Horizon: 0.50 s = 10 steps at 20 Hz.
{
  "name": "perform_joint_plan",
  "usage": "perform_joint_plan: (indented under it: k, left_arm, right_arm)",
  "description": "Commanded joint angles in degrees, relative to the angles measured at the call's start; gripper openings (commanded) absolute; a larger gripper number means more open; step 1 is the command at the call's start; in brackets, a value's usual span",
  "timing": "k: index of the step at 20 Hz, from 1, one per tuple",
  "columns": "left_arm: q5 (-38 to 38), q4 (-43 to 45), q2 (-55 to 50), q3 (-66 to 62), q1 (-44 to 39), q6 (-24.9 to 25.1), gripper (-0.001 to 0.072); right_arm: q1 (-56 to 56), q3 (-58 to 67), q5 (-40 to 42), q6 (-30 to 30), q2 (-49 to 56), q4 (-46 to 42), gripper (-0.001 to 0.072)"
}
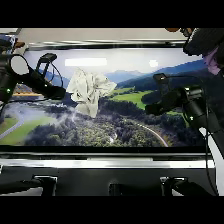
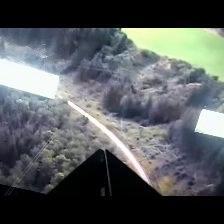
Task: Fold the clothes and pants, and hang the long-sleeved shirts on hangers.
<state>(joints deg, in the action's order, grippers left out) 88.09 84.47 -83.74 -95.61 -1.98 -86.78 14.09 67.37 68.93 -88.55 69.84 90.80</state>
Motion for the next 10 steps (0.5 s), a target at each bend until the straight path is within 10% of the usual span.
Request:
perform_joint_plan:
  k: [1, 2, 4, 10]
  left_arm:
    - [-0.74, -0.02, -0.72, 0.02, 0.00, -0.42, 0.0051]
    - [-2.45, -0.02, -1.20, 0.02, -0.04, -1.40, 0.0195]
    - [-11.47, -0.92, -2.47, 0.02, -0.57, -5.51, 0.0720]
    - [-40.92, -1.90, -14.95, 0.02, -4.33, -11.96, 0.0720]
  right_arm:
    - [0.04, 0.04, -1.86, 0.04, 0.04, 0.00, 0.0040]
    - [0.04, 0.04, -3.39, 0.02, 0.04, 0.00, 0.0040]
    - [0.04, 0.04, -6.23, 0.04, 0.04, -0.02, 0.0040]
    - [0.04, 0.04, -7.52, 0.04, 0.04, 0.04, 0.0040]
